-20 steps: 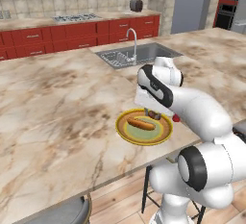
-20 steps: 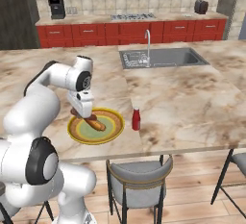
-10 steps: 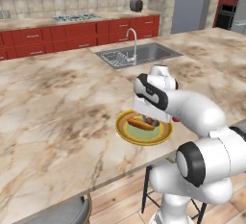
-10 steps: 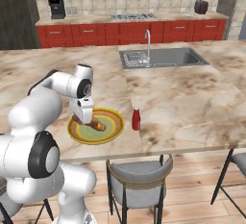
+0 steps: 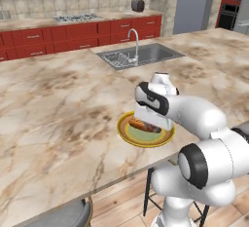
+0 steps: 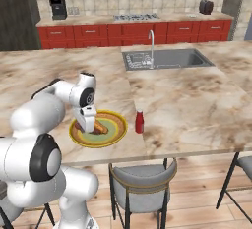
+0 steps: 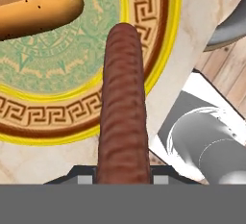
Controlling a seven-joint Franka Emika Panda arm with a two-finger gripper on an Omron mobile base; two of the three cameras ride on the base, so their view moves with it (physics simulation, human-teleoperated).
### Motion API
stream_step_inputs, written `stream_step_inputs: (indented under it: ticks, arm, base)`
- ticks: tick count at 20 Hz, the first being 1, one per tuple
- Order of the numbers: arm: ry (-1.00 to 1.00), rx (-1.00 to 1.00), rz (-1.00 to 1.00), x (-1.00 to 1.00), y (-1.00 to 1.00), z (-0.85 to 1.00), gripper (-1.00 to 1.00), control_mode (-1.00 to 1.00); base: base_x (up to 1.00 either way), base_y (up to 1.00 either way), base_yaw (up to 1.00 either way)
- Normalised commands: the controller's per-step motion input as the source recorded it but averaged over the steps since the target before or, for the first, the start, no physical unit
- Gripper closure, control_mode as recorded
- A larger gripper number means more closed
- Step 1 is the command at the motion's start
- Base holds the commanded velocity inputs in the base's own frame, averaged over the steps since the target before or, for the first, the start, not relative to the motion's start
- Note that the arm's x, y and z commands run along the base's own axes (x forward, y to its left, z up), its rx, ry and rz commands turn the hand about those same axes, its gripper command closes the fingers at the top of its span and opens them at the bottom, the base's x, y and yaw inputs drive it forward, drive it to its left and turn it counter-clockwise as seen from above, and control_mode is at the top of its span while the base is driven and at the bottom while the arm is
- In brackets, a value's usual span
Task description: Move the hot dog bun to the plate on the dining table and place the condiment next to that plate. Then navigate to the fridge and take the sausage and place it on the plate as well.
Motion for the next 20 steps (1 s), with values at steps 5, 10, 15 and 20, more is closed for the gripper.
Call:
stream_step_inputs:
  ticks: [5,10,15,20]
  arm:
    - [0.0,0.0,-0.02,0.18,0.01,-0.23,1.0,-1.0]
    - [0.0,0.0,-0.05,0.33,0.06,-0.2,1.0,-1.0]
    - [0.0,0.0,-0.09,0.42,0.12,-0.18,1.0,-1.0]
    - [0.0,0.0,-0.08,0.39,0.15,-0.22,1.0,-1.0]
  base:
    - [0.0,0.0,0.0]
    - [0.0,0.0,0.0]
    - [0.0,0.0,0.0]
    - [0.0,0.0,0.0]
